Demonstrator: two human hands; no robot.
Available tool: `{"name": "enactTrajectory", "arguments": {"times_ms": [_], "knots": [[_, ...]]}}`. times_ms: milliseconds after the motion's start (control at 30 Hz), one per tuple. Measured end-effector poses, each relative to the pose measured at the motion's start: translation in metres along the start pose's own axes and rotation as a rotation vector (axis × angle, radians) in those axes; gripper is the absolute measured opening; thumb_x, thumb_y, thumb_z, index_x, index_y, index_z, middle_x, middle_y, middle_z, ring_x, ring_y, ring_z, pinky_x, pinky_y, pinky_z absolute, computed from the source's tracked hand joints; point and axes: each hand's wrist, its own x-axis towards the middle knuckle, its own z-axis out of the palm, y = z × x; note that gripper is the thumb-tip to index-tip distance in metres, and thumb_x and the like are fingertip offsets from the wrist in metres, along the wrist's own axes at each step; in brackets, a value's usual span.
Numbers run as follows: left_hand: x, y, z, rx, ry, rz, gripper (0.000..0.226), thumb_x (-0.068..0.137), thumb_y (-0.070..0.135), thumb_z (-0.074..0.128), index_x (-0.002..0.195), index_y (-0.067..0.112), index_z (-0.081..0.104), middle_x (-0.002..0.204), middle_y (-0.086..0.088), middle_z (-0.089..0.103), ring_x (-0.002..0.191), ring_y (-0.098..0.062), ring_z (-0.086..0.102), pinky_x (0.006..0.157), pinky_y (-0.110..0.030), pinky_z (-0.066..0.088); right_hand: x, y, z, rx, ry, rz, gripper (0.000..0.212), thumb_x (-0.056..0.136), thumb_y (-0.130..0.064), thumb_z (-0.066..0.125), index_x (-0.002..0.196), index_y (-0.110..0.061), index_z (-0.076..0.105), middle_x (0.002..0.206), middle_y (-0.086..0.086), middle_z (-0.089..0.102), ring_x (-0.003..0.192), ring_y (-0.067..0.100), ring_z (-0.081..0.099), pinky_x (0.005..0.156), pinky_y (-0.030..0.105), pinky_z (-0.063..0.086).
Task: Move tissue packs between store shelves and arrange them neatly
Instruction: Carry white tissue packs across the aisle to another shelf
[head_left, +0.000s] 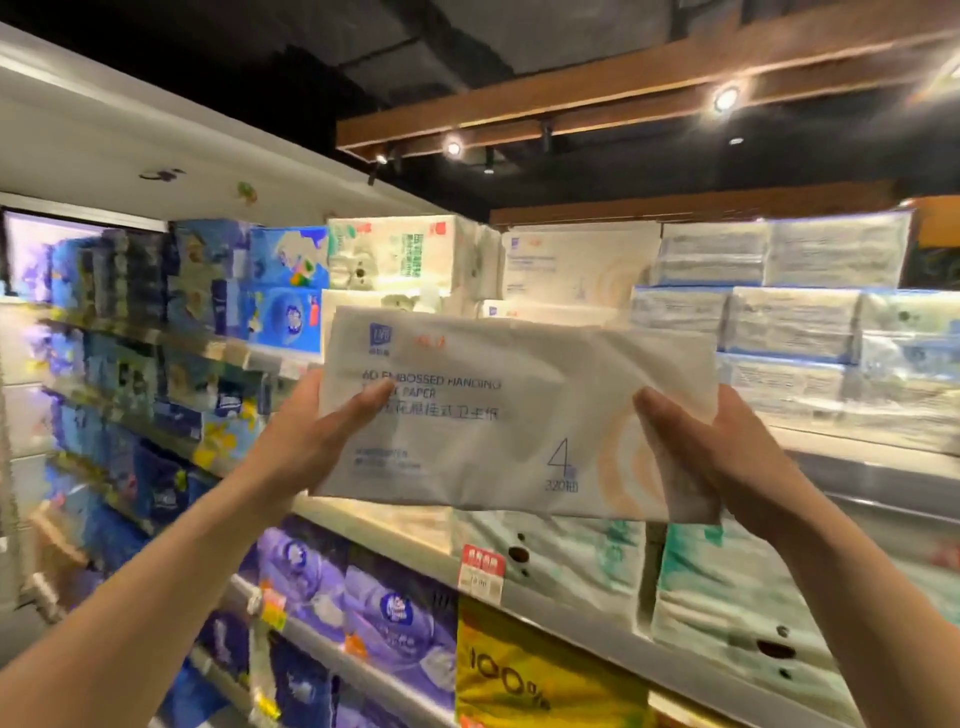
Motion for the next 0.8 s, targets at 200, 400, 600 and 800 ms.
{"name": "enactTrajectory", "arguments": {"times_ms": [200,400,600,800], "knots": [[0.135,-0.034,-0.004,0.086,0.048,0.121,0.094,0.055,0.087,0.072,0.120,0.021,0.054,0.108,-0.004,0.071,0.093,-0.024,0.072,0.074,-0.048,0.060,0.092,0.008,0.023,-0.085,0.134,-0.037,0.055,0.077,-0.063,0.074,0.113,-0.020,0.069,0.093,-0.004,0.077,0.079,0.011,0.075,0.059,0.021,0.055],[0.241,-0.059,0.022,0.136,-0.046,0.354,0.058,0.074,0.078,0.066,0.109,0.032,0.066,0.099,0.017,0.075,0.088,0.000,0.071,0.074,-0.029,0.057,0.176,0.021,0.034,-0.159,0.198,-0.090,0.071,0.073,-0.070,0.074,0.130,-0.031,0.056,0.113,-0.007,0.069,0.099,0.016,0.071,0.078,0.040,0.062],[0.315,-0.084,0.040,0.287,-0.137,0.371,0.051,0.067,0.066,0.070,0.108,0.037,0.069,0.099,0.020,0.072,0.089,0.000,0.067,0.067,-0.024,0.050,0.226,0.045,0.041,-0.346,0.266,-0.021,0.047,0.076,-0.057,0.068,0.116,-0.034,0.060,0.101,-0.017,0.068,0.089,0.005,0.067,0.065,0.021,0.050],[0.361,-0.128,0.055,0.409,-0.170,0.289,0.045,0.065,0.058,0.080,0.102,0.033,0.075,0.092,0.014,0.071,0.075,0.007,0.058,0.061,-0.020,0.043,0.243,0.077,0.059,-0.564,0.240,0.179,0.029,0.080,-0.058,0.074,0.096,-0.034,0.066,0.092,-0.013,0.072,0.083,0.008,0.068,0.065,0.029,0.054]]}}
